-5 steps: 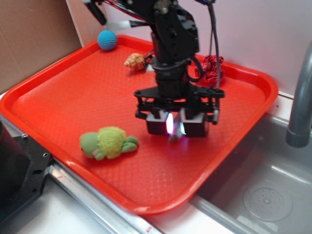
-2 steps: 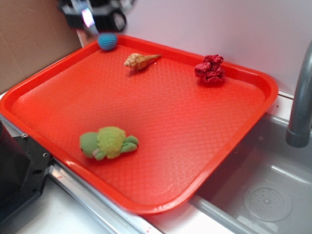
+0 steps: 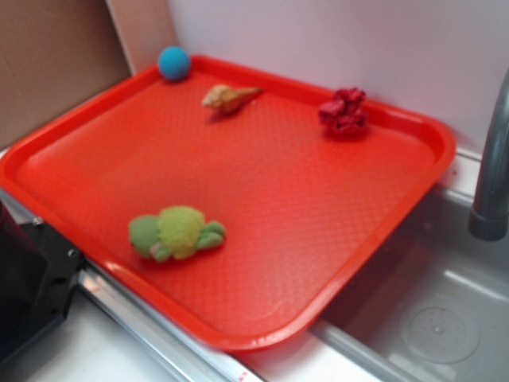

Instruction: Grab the wood chip.

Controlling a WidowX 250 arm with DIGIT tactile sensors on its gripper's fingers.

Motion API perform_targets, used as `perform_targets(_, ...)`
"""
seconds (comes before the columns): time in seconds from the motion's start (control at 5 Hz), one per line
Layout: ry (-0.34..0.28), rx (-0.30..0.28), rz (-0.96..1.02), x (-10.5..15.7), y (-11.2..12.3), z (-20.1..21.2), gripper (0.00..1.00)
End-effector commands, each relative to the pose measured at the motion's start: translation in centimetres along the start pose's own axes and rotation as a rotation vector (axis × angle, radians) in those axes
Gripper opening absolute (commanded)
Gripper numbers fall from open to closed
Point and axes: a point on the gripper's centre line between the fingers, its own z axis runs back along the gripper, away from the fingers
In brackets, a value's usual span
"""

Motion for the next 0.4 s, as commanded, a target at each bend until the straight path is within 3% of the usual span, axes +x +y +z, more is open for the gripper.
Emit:
perform_targets(0.0,-0.038,-0.030,-0.027,2.19,0.81,0.31,0.00)
perform_targets(0.2,-0.052,-0.035,-0.037,2.07,0.40,0.35,0.00)
